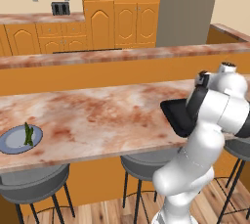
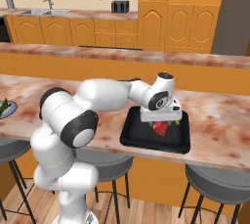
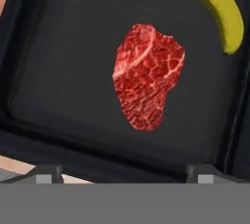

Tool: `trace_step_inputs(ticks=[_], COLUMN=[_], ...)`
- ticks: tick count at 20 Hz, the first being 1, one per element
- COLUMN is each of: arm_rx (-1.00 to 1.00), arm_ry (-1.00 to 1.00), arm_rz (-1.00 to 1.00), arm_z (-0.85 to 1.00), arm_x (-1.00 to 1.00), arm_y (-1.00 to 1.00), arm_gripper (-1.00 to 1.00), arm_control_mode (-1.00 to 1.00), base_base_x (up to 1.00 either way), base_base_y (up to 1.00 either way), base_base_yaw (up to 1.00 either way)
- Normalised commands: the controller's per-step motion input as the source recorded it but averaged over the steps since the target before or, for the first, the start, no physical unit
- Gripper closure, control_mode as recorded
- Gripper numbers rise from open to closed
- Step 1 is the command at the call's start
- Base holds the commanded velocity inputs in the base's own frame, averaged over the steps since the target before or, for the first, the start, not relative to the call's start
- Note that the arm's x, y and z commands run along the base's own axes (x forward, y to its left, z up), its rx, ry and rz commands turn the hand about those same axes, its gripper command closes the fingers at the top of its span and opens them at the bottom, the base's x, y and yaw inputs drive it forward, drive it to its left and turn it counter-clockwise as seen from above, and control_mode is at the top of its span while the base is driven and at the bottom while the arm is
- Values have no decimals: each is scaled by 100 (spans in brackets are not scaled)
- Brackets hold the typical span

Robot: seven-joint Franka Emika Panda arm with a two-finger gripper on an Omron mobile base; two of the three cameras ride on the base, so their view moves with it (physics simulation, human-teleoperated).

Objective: Create a steak meal by picking up the steak and asparagus from the tray and placing them on the plate. Leave the banana on the tray.

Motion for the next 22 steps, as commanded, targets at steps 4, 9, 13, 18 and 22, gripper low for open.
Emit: trace_step_inputs(ticks=[4, 9, 13, 18, 22], arm_rx=[0, 0, 1, 1, 0], arm_ry=[0, 0, 0, 0, -1], arm_rz=[0, 0, 0, 0, 0], arm_z=[-63, -59, -56, -50, -44], arm_x=[32, 23, 17, 22, 30], arm_y=[-4, -4, -14, -10, 2], arm_gripper=[-100, -100, -100, -100, -100], arm_control_mode=[-100, -100, -100, -100, -100], base_base_x=[0, 0, 0, 0, 0], base_base_y=[0, 0, 0, 0, 0], base_base_yaw=[0, 0, 0, 0, 0])
